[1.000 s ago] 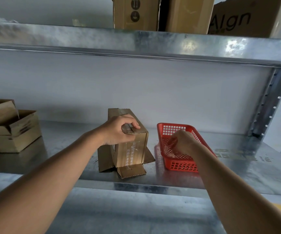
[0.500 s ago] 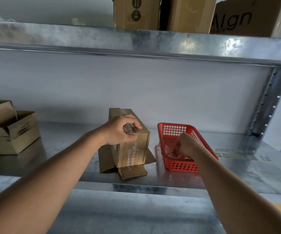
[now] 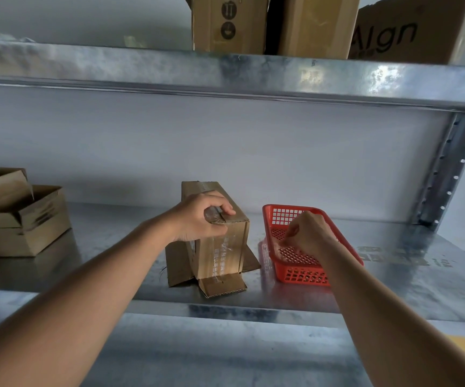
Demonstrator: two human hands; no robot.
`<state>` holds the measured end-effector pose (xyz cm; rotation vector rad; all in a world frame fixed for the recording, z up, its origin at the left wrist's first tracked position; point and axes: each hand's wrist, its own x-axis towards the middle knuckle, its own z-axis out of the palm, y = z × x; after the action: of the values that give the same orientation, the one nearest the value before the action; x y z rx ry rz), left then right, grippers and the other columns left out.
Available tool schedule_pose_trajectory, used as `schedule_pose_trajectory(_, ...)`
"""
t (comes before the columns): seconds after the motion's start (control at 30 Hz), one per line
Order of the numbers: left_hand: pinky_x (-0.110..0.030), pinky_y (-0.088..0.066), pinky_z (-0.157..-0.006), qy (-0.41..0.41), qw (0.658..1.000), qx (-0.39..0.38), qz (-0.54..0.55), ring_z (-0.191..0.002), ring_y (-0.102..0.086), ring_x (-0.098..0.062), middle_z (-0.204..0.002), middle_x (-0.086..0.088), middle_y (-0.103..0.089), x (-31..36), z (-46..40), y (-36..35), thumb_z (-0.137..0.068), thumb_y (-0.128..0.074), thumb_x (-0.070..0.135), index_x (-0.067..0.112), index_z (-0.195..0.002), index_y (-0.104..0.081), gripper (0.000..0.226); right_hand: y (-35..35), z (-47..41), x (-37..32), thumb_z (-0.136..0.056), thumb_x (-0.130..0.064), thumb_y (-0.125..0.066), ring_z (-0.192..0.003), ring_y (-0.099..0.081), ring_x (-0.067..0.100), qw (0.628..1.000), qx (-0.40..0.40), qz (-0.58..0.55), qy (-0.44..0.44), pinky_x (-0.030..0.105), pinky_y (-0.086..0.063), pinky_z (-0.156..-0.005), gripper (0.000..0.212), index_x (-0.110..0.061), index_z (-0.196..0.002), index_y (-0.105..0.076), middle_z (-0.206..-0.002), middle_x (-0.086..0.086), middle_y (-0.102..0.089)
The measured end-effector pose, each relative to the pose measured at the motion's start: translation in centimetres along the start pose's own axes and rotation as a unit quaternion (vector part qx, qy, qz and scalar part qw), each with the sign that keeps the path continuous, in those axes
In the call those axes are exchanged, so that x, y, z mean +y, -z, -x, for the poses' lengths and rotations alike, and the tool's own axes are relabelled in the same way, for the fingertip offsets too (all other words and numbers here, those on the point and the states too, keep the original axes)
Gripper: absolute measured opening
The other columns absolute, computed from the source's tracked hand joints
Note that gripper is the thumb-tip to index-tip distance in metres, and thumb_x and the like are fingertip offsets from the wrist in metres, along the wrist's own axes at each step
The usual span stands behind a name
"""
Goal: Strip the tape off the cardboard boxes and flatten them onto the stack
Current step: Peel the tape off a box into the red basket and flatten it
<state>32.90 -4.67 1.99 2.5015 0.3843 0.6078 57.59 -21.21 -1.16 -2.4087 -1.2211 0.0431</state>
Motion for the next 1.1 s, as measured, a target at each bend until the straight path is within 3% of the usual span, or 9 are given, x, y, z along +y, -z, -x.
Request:
schedule_pose_trajectory(0.07,-0.032,-0.042,-0.112,-0.002,1.0,-0.001,0.0,-0.12,-0.056,-0.001,-0.122,0.02,-0.06,-0.1,-0.1,0.0,-0.085,-0.081,0.022,0.034,-0.113,-0.072,0.031,0.4,0.0,-0.1,-0.079,-0.038,-0.087,-0.062,-0.072,0.007,1.0,-0.003,0.003,0.001,0.031,-0.063,-0.076,0.019,-0.021,-0.085,-0.081,-0.071,-0.002,-0.076)
schedule_pose_trajectory(0.17,-0.037,-0.043,-0.113,-0.004,1.0,-0.002,0.001,-0.121,-0.056,-0.002,-0.122,0.02,-0.061,-0.3,-0.1,0.0,-0.084,-0.081,0.023,0.035,-0.112,-0.072,0.031,0.4,-0.3,-0.1,-0.089,-0.018,-0.081,-0.079,-0.072,0.017,0.999,0.022,0.042,0.0,0.026,-0.057,-0.069,0.007,-0.019,-0.096,-0.082,-0.095,0.003,-0.077)
schedule_pose_trajectory(0.33,-0.039,-0.043,-0.113,-0.004,1.0,0.001,0.001,-0.12,-0.057,-0.003,-0.122,0.018,-0.061,-0.3,-0.1,0.0,-0.083,-0.081,0.023,0.034,-0.112,-0.073,0.032,0.2,-0.2,0.1,-0.088,0.007,-0.072,-0.089,-0.068,0.022,0.997,0.049,0.053,-0.002,0.03,-0.054,-0.067,0.035,-0.026,-0.096,-0.083,-0.115,0.003,-0.072)
schedule_pose_trajectory(0.53,-0.036,-0.042,-0.113,0.0,1.0,0.002,-0.005,-0.12,-0.056,-0.001,-0.123,0.018,-0.061,0.0,0.0,-0.1,-0.085,-0.082,0.021,0.034,-0.112,-0.073,0.031,0.6,0.1,0.6,-0.079,-0.018,-0.088,-0.079,-0.064,0.023,0.987,0.153,-0.015,-0.036,0.029,-0.05,-0.064,0.013,-0.024,-0.087,-0.08,-0.096,0.003,-0.074)
schedule_pose_trajectory(0.63,-0.035,-0.042,-0.114,0.003,1.0,0.002,-0.006,-0.12,-0.056,0.0,-0.122,0.019,-0.061,0.0,0.0,0.0,-0.085,-0.081,0.021,0.035,-0.112,-0.073,0.031,0.7,0.2,0.4,-0.09,-0.015,-0.076,-0.082,-0.067,0.026,0.986,0.165,-0.015,-0.011,0.03,-0.05,-0.065,0.01,-0.022,-0.095,-0.082,-0.097,0.006,-0.077)
schedule_pose_trajectory(0.73,-0.035,-0.043,-0.112,0.006,1.0,0.003,-0.005,-0.119,-0.056,-0.001,-0.122,0.019,-0.061,0.1,0.3,0.0,-0.085,-0.081,0.021,0.035,-0.112,-0.072,0.031,0.6,0.6,-0.9,-0.098,-0.012,-0.06,-0.101,-0.07,0.027,0.989,0.135,-0.024,0.056,0.031,-0.055,-0.078,0.029,-0.02,-0.119,-0.078,-0.119,0.006,-0.076)
schedule_pose_trajectory(0.87,-0.033,-0.045,-0.107,0.014,1.0,0.005,-0.022,-0.117,-0.054,-0.003,-0.12,0.018,-0.055,0.2,0.7,0.1,-0.085,-0.081,0.026,0.037,-0.116,-0.068,0.035,0.2,1.5,-3.9,-0.105,-0.018,-0.058,-0.101,-0.072,0.016,0.98,0.103,-0.099,0.141,0.015,-0.049,-0.075,0.029,-0.02,-0.13,-0.072,-0.127,0.0,-0.073)
schedule_pose_trajectory(1.0,-0.037,-0.049,-0.107,0.067,0.998,0.008,-0.015,-0.116,-0.058,-0.003,-0.123,0.018,-0.06,-0.4,1.5,0.7,-0.082,-0.084,0.042,0.04,-0.126,-0.06,0.051,-0.3,2.4,-6.8,-0.103,-0.03,-0.062,-0.106,-0.07,0.004,0.956,0.085,-0.172,0.221,-0.002,-0.042,-0.079,0.028,-0.024,-0.128,-0.073,-0.122,-0.008,-0.075)
schedule_pose_trajectory(1.1,-0.038,-0.048,-0.108,0.077,0.996,0.0,-0.043,-0.12,-0.057,-0.003,-0.128,0.019,-0.06,-0.5,1.7,0.8,-0.077,-0.084,0.05,0.038,-0.132,-0.058,0.062,-1.0,2.9,-8.1,-0.097,-0.028,-0.071,-0.101,-0.068,-0.007,0.943,0.044,-0.205,0.26,0.0,-0.045,-0.081,0.022,-0.028,-0.119,-0.078,-0.113,-0.016,-0.076)
